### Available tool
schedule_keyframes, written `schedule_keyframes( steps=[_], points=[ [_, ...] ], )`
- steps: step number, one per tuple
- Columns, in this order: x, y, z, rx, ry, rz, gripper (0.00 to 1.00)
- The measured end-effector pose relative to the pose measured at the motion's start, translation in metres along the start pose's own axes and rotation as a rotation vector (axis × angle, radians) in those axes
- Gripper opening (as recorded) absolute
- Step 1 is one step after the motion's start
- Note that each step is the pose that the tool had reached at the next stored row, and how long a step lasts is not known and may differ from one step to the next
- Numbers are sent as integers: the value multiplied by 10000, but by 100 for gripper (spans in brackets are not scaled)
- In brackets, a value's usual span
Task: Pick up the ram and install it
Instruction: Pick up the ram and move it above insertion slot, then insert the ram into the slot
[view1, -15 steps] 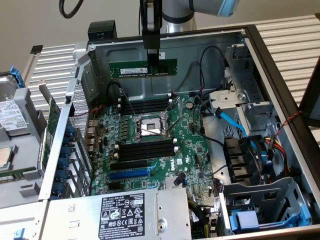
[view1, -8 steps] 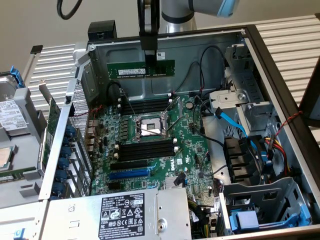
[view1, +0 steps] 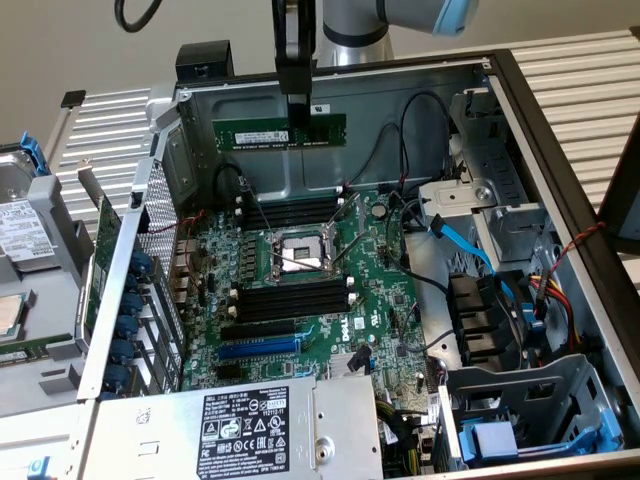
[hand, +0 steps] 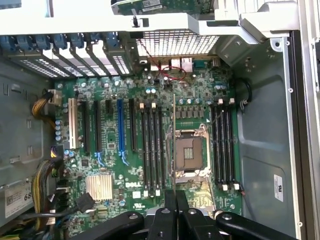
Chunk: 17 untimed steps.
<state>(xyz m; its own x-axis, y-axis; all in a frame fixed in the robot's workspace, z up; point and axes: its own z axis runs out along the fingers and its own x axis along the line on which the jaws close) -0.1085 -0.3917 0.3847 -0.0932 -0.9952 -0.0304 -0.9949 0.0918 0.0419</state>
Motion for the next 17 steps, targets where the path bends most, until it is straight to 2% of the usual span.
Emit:
schedule_keyframes(
  steps=[17],
  points=[
    [-17, -43, -1, -1, 1, -27, 12]
  ],
)
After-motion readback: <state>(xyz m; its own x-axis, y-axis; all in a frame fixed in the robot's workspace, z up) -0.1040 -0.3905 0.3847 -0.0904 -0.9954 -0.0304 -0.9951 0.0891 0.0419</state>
